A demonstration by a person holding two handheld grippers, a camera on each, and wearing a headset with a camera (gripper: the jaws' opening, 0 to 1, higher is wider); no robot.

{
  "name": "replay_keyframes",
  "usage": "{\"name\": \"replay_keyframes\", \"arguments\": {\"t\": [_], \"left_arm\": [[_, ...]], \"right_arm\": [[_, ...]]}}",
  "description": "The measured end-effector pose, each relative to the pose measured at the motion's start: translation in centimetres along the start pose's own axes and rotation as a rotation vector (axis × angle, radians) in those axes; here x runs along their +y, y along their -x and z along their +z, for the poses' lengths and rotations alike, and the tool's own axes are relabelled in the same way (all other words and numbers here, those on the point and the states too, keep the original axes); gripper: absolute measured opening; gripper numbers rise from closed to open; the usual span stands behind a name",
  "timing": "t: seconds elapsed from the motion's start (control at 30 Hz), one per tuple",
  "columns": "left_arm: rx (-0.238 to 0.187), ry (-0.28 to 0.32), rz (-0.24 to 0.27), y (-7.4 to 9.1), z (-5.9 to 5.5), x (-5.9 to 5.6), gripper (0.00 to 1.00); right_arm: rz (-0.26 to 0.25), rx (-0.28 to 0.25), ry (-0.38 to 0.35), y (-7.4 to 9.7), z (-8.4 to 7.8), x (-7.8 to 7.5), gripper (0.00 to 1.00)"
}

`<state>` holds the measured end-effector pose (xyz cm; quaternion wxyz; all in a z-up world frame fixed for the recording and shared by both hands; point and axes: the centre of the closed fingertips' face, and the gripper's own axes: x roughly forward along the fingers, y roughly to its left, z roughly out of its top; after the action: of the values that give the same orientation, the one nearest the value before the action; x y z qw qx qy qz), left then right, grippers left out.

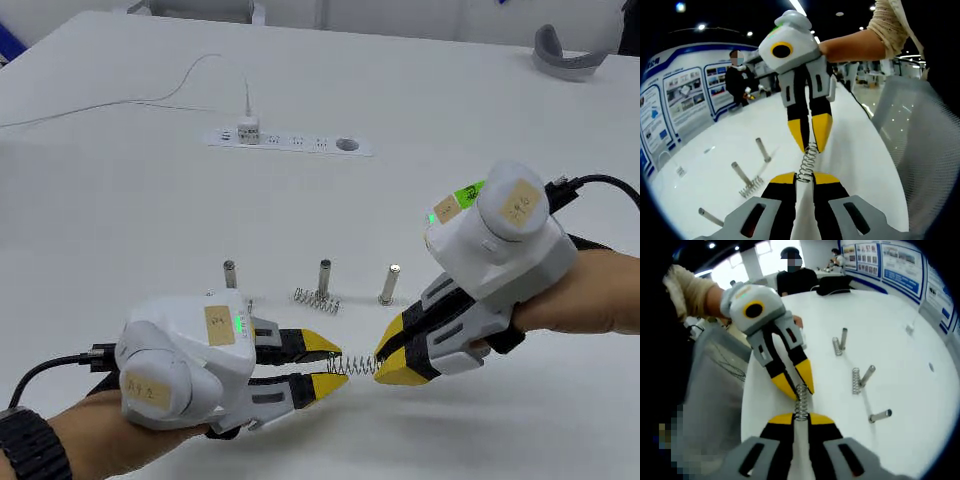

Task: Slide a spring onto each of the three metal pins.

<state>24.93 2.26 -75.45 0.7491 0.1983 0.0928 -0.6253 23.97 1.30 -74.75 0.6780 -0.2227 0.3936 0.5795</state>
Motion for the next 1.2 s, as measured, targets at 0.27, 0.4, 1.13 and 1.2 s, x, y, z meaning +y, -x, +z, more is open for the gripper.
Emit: {"name": "replay_keyframes", "arguments": {"t": [0.27,0.4,1.13,1.2], "left_arm": [[-0.002,0.012,0.007,-0.1,0.1,0.2,0.11],[-0.005,0.024,0.011,-0.1,0.2,0.3,0.11],[-0.082,0.157,0.048,0.0,1.5,1.1,0.1],[-0.084,0.161,0.051,0.1,1.6,1.2,0.1]], "right_arm": [[-0.023,-0.066,0.009,1.0,2.1,0.1,0.11],[-0.039,-0.091,0.028,1.2,3.1,0.2,0.11],[-0.108,-0.175,0.074,1.7,5.9,0.2,0.12],[-0.11,-0.177,0.069,1.8,5.9,0.1,0.13]]}}
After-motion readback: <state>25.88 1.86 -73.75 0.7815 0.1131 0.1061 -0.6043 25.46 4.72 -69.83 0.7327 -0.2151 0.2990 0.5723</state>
